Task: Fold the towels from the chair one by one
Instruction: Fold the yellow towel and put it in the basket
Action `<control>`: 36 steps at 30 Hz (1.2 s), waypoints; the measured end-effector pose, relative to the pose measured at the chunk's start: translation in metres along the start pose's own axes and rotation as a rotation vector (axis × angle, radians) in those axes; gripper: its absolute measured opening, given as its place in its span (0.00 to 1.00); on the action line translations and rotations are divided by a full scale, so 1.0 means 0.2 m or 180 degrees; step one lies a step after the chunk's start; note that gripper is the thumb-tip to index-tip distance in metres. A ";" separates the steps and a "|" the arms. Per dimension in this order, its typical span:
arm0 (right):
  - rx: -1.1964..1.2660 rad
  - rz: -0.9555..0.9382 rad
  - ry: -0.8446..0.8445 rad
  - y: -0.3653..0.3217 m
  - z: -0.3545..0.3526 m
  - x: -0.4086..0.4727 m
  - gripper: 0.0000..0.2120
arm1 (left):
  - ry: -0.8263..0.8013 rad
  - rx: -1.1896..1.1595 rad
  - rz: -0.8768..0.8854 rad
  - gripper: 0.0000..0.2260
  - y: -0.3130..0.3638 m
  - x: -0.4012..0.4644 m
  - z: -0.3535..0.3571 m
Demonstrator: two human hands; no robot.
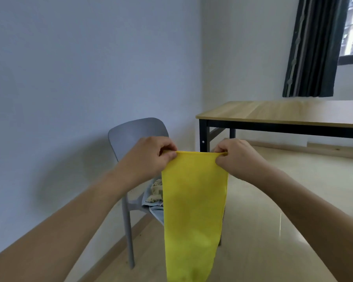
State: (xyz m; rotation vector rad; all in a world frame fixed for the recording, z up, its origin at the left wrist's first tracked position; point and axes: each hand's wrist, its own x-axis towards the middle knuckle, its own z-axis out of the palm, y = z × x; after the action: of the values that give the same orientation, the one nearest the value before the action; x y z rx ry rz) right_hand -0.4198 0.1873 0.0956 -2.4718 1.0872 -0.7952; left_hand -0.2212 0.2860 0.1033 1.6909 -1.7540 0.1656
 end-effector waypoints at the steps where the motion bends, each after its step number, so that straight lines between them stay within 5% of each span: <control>1: 0.0103 0.0121 -0.0008 0.00 0.01 0.06 0.08 | -0.0036 0.0123 0.0002 0.04 -0.03 0.05 0.00; 7: 0.2234 0.1108 -0.0085 0.00 0.08 0.47 0.07 | 0.0096 0.0247 -0.0404 0.07 -0.28 0.40 0.01; 15: 0.2146 0.0220 0.0854 -0.21 -0.10 0.84 0.04 | 0.1269 -0.0020 -0.0400 0.07 -0.29 0.72 -0.25; 20: 0.2078 -0.0166 0.1009 -0.23 -0.08 0.72 0.11 | 0.1421 -0.0530 -0.0247 0.06 -0.21 0.62 -0.30; 25: 0.1939 0.0088 0.0426 0.08 0.22 0.39 0.10 | 0.0108 -0.1269 -0.0641 0.07 -0.32 0.26 0.03; 32: 0.1111 0.1539 -0.2289 0.56 0.64 0.05 0.06 | -0.2425 -0.1633 -0.1545 0.02 -0.59 -0.21 0.64; 36: 0.0898 0.1610 -0.2454 0.61 0.70 0.15 0.05 | -0.2590 -0.1410 -0.1631 0.02 -0.72 -0.15 0.81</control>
State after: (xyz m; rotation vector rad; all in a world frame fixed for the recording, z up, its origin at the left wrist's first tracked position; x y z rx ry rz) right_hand -0.3873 0.0940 -0.0648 -1.8527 1.1031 0.1522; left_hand -0.1525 0.2042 -0.0886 1.9104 -1.6045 -1.1932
